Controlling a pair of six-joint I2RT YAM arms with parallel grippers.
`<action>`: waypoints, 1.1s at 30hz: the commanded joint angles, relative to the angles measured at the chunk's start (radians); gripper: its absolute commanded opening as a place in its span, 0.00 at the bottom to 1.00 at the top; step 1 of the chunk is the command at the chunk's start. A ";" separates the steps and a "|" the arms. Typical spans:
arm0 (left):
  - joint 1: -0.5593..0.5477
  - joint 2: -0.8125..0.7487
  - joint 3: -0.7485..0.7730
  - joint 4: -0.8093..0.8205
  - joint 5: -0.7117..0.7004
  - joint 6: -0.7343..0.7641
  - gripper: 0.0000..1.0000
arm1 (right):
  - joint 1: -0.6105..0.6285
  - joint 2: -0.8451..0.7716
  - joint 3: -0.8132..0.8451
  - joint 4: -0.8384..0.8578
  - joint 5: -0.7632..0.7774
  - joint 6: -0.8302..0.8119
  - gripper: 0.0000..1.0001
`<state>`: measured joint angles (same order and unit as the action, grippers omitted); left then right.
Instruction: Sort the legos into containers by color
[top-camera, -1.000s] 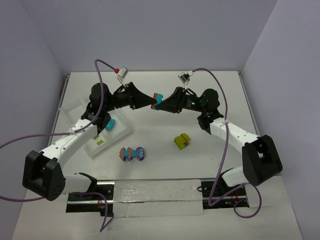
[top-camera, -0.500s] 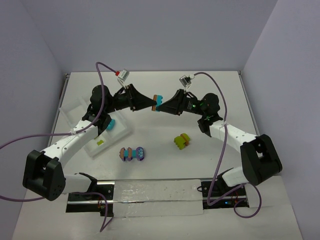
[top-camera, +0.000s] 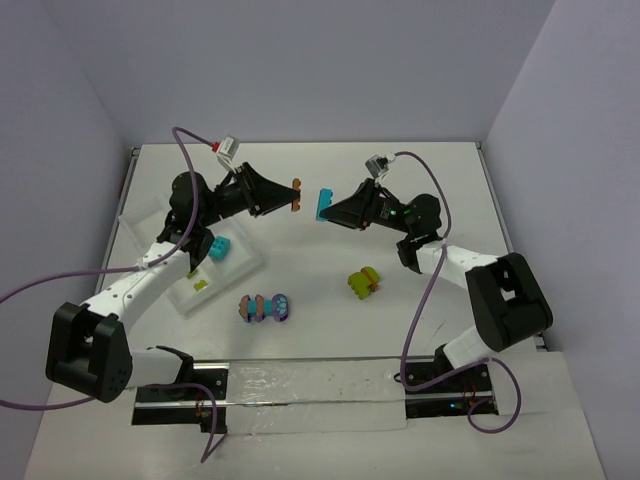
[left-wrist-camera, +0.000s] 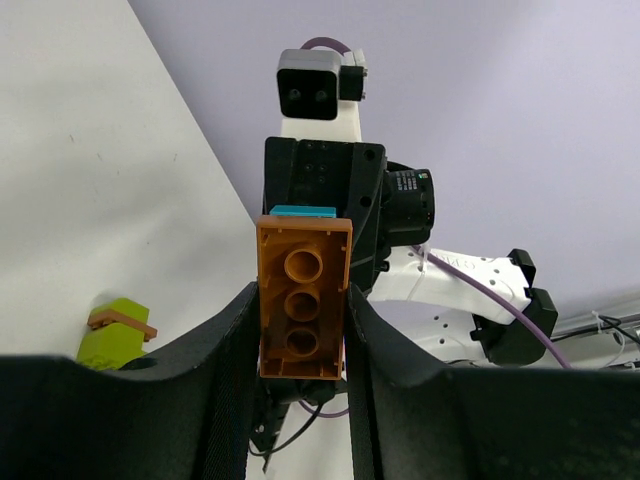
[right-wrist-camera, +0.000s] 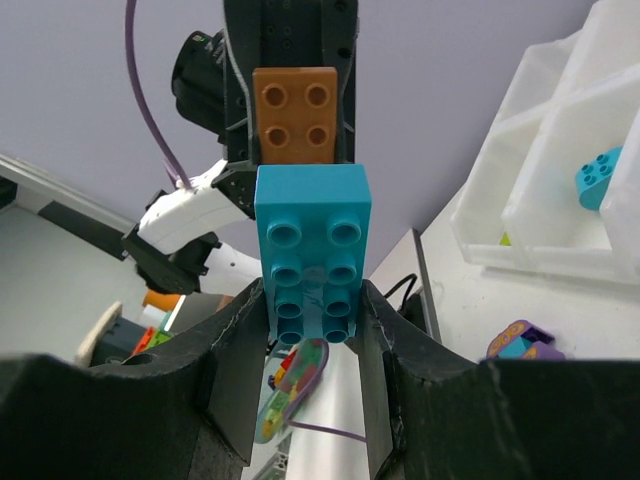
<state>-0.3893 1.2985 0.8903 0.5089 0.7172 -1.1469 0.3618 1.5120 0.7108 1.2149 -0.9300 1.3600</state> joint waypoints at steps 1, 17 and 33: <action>0.022 -0.049 -0.001 0.011 -0.024 0.017 0.00 | -0.003 -0.024 -0.007 0.085 -0.013 -0.006 0.00; 0.066 -0.169 0.179 -0.951 -0.656 0.442 0.00 | 0.018 -0.281 0.229 -1.303 0.531 -0.850 0.00; 0.066 -0.131 0.156 -1.171 -1.201 0.487 0.00 | 0.019 -0.279 0.210 -1.283 0.513 -0.838 0.00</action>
<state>-0.3254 1.1866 1.0457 -0.6472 -0.4058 -0.6810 0.3733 1.2354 0.8993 -0.0761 -0.4217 0.5411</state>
